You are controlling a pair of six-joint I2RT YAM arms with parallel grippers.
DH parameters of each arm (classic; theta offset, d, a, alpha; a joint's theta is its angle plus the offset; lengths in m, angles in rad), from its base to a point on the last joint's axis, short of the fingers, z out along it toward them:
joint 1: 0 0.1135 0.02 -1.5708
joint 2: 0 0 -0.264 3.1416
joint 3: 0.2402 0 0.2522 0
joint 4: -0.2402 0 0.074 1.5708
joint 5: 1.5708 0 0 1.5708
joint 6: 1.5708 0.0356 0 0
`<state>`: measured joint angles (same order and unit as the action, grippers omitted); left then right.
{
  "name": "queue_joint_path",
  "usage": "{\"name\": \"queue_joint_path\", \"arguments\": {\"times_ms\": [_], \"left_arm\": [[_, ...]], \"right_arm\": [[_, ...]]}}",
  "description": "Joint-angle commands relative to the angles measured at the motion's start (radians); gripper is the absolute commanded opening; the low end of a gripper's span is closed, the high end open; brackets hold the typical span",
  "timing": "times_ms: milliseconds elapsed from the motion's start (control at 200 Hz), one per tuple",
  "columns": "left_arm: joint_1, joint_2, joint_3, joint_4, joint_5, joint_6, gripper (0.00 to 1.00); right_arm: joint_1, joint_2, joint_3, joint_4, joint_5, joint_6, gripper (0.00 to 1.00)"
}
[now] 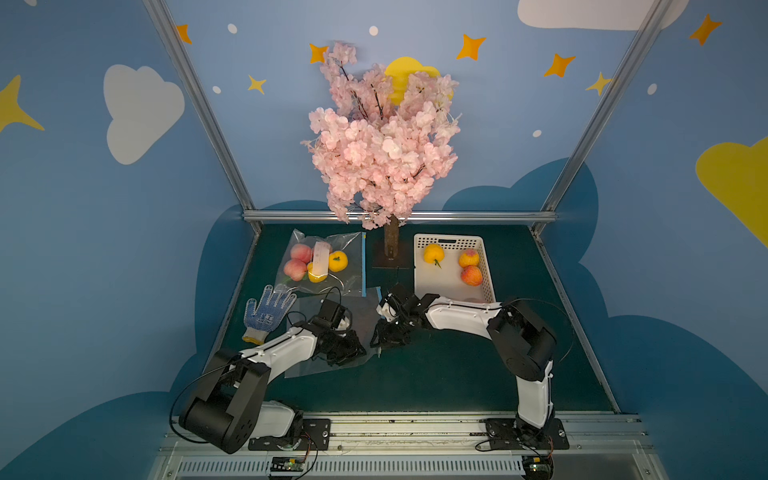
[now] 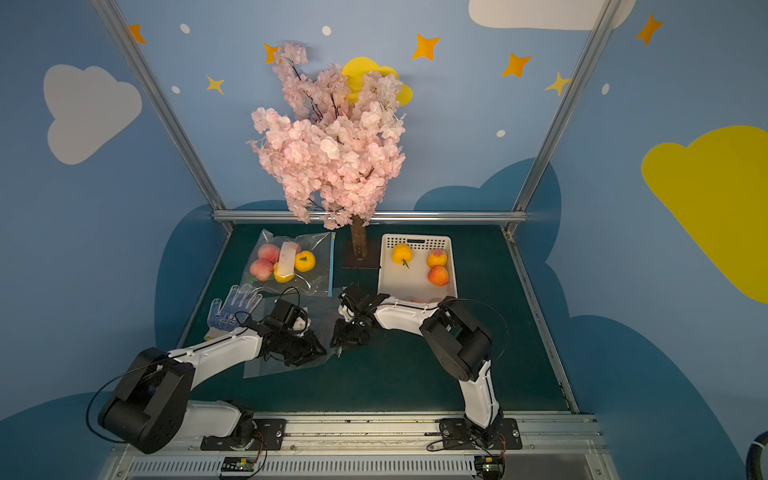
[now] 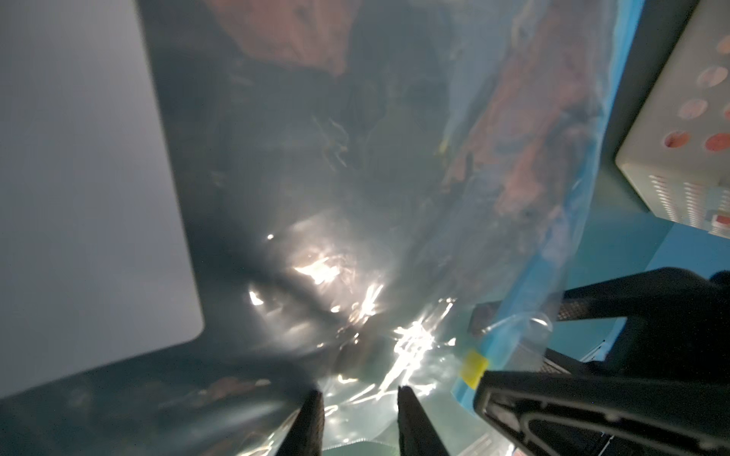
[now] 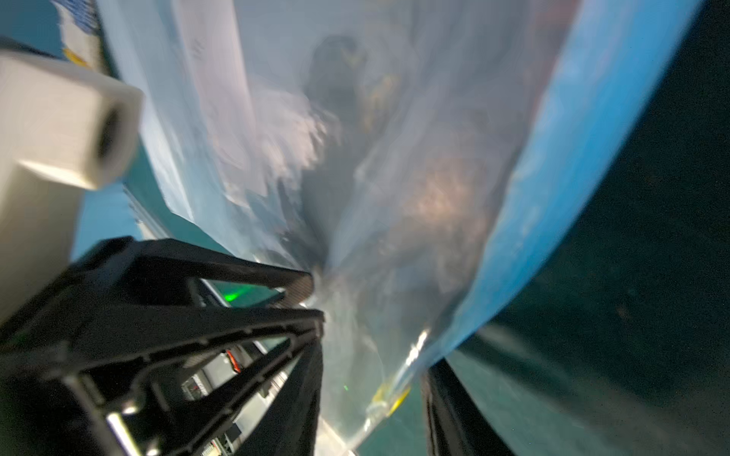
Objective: Place the peach in a zip-top bag and seal the zipper
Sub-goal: Open the zipper of the food storage bag at the center of the board.
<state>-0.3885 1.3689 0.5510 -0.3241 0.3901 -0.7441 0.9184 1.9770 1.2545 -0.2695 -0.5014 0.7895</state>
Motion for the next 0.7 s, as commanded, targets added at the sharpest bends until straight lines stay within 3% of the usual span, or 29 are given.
{"name": "queue_joint_path", "arguments": {"times_ms": [0, 215, 486, 696], "left_arm": [[-0.006, 0.033, -0.023, -0.066, -0.07, 0.018, 0.33], [-0.006, 0.032, -0.026, -0.079, -0.074, 0.027, 0.33], [-0.005, 0.043, -0.035, -0.081, -0.074, 0.04, 0.33], [-0.005, 0.044, -0.036, -0.08, -0.072, 0.046, 0.33]], "right_arm": [[-0.021, 0.005, -0.041, 0.211, -0.096, 0.08, 0.41], [-0.03, -0.01, -0.056, 0.243, -0.038, 0.084, 0.49], [-0.043, 0.049, 0.041, 0.093, 0.189, 0.06, 0.52], [-0.068, 0.08, 0.059, 0.16, 0.173, 0.076, 0.53]]}}
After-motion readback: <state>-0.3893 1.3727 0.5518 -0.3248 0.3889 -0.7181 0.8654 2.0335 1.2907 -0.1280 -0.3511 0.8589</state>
